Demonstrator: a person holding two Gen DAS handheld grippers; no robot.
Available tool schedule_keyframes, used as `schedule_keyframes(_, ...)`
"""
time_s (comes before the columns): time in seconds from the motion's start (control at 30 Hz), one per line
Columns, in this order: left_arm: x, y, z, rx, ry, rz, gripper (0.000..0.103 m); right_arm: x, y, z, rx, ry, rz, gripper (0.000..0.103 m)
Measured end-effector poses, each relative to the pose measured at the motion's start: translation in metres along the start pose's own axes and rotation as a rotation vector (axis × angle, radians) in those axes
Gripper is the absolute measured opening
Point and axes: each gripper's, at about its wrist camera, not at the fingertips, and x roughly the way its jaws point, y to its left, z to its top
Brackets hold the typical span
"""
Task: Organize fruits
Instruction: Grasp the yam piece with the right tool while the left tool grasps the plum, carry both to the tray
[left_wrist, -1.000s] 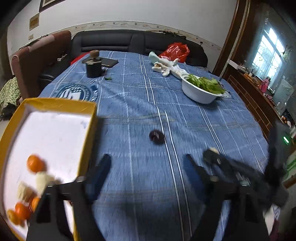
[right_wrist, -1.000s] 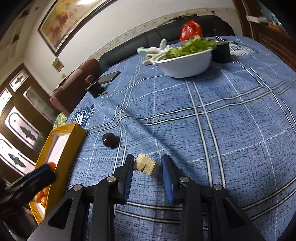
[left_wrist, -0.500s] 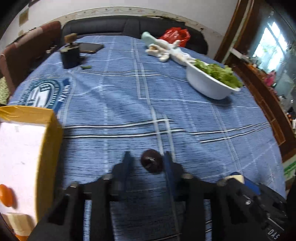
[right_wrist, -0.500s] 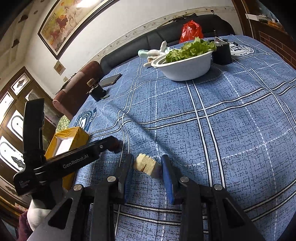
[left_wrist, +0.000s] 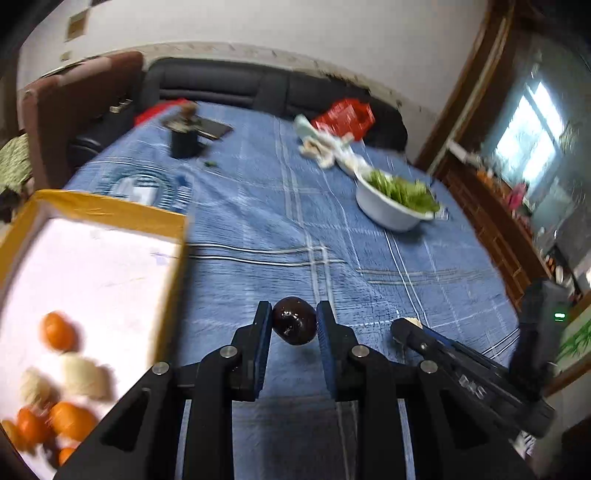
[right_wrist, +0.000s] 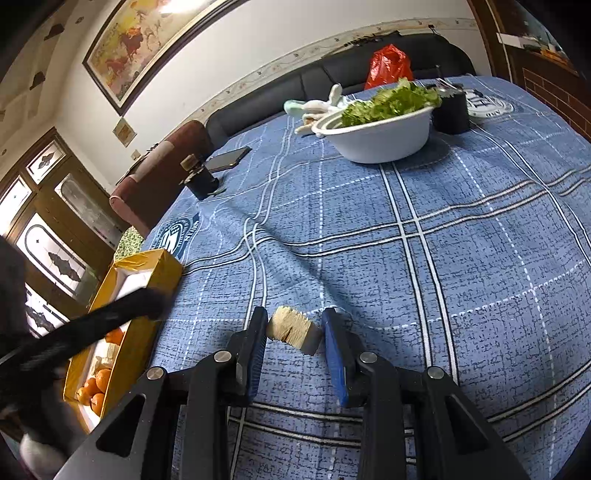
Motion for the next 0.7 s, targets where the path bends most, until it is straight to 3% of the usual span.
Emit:
schedule_keyframes(0.13,-0.049,0.041,-0.014,-0.105,-0.082,0.044,0.024,-0.004,0.007,-0.004,-0.024,-0.021,0.008,0.033)
schedule_keyframes(0.2,-0.069,0.069,-0.025,-0.17,-0.121,0.104,0.024,-0.005,0.011,-0.007,-0.039,-0.03,-0.002,0.033)
schedule_keyframes(0.4,-0.105,0.141,-0.049,-0.302,-0.162,0.215,0.024,-0.004,0.032,-0.015,-0.089,-0.035,-0.041,0.033)
schedule_keyframes(0.5,-0.114,0.167,-0.056,-0.344,-0.176,0.247,0.024,-0.01,0.056,-0.023,-0.115,-0.018,0.012,0.034)
schedule_keyframes(0.7,-0.114,0.196,-0.06,-0.373,-0.178,0.234,0.024,0.002,0.134,-0.044,-0.221,0.091,0.152,0.034)
